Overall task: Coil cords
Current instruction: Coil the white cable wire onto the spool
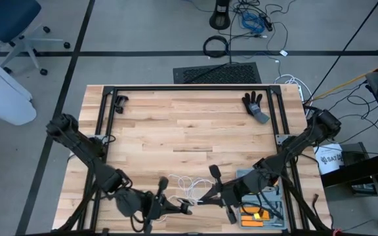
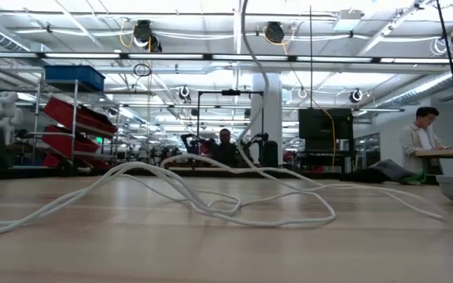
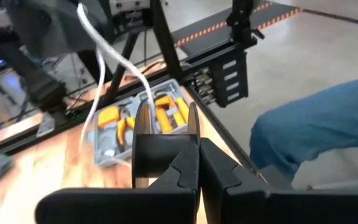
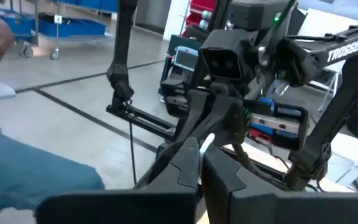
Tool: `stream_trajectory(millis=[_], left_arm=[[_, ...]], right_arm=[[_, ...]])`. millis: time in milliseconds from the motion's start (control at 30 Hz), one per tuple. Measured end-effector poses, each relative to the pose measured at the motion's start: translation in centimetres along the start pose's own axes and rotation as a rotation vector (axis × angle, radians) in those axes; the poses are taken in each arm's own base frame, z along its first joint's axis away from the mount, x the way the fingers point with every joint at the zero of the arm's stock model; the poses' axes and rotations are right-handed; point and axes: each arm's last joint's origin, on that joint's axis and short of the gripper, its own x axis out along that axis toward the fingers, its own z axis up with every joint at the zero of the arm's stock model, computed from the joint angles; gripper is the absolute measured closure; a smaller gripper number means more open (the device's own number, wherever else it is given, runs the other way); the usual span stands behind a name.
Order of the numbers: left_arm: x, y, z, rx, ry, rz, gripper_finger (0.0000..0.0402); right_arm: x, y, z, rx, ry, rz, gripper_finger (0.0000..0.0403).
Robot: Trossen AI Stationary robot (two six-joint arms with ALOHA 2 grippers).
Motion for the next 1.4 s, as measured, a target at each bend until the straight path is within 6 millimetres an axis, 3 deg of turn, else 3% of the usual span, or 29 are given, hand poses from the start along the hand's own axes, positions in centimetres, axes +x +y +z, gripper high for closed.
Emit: stream_trajectory(millis=[333, 733, 1033, 1400], left_arm=[[1.9, 1.4, -0.5, -0.03, -0.044, -0.077, 0.04], [2.0, 1.5, 0.4, 0.037, -0.164, -0.157, 0.04], [1.9, 1.2, 0.8, 0.169, -0.217, -0.156, 0.04], [1.8, 1.5, 1.4, 0.246, -0.307, -0.191, 0.04]], right_arm=[[1.6, -1.1, -1.4, -0.029, -0.015, -0.006, 0.0403], [3.6, -1.9, -3.7, -0.008, -0.025, -0.027, 0.0403], [3.7, -2.0, -3.4, 0.0, -0.084, 0.03, 0.0403], [4.0, -4.3, -3.9, 0.071, -0.088, 0.07, 0.0403]])
